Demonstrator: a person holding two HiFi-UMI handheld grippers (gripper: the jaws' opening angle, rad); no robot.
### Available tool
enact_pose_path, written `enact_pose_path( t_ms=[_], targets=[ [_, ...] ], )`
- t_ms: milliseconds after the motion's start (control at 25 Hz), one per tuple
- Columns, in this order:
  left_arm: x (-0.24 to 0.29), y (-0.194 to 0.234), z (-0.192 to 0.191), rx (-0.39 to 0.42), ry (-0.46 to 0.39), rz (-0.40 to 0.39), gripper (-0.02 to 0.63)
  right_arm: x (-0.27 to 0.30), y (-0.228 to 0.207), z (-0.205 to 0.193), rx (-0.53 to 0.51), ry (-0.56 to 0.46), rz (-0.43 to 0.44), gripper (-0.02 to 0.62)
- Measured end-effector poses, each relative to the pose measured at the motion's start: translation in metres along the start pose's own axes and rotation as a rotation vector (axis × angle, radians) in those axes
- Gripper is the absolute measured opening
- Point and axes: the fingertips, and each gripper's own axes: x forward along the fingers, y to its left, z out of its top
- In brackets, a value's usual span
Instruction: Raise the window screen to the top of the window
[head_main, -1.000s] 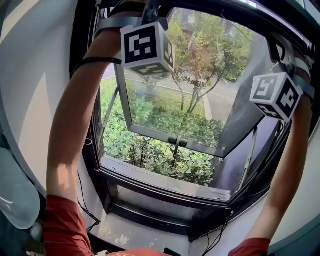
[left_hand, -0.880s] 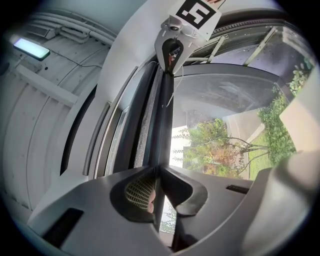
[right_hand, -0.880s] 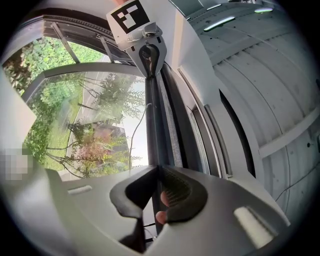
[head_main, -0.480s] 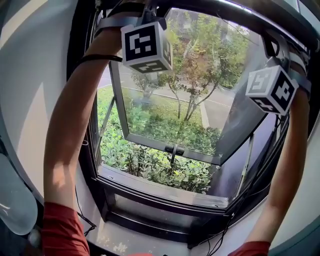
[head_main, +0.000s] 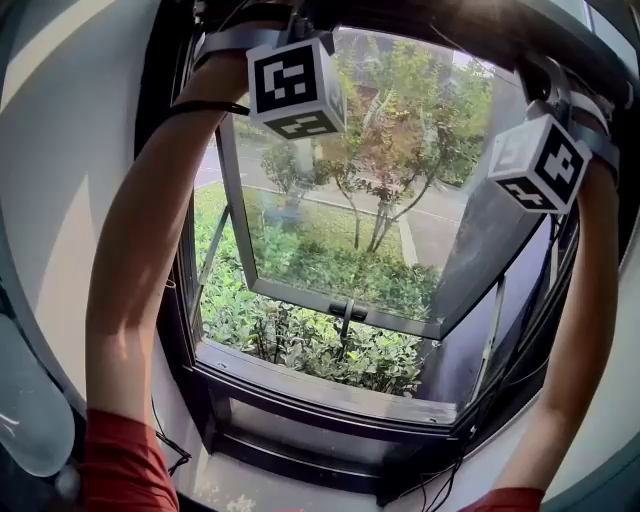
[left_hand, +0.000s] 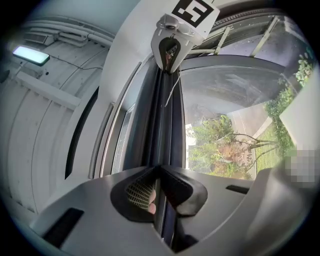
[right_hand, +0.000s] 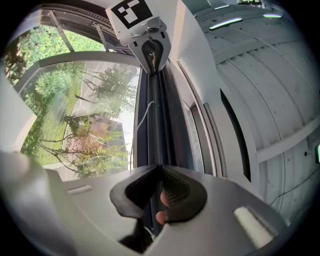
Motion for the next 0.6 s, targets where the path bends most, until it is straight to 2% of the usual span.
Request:
enact_pose_path(
  t_ms=[600],
  targets=[
    [0.003,0.0047,0.0016,-0.017,-0.008,0.019,0.041,0.0037,-0.0035,-0.0008,0.01,0.012,-0.013,0.041]
  ],
)
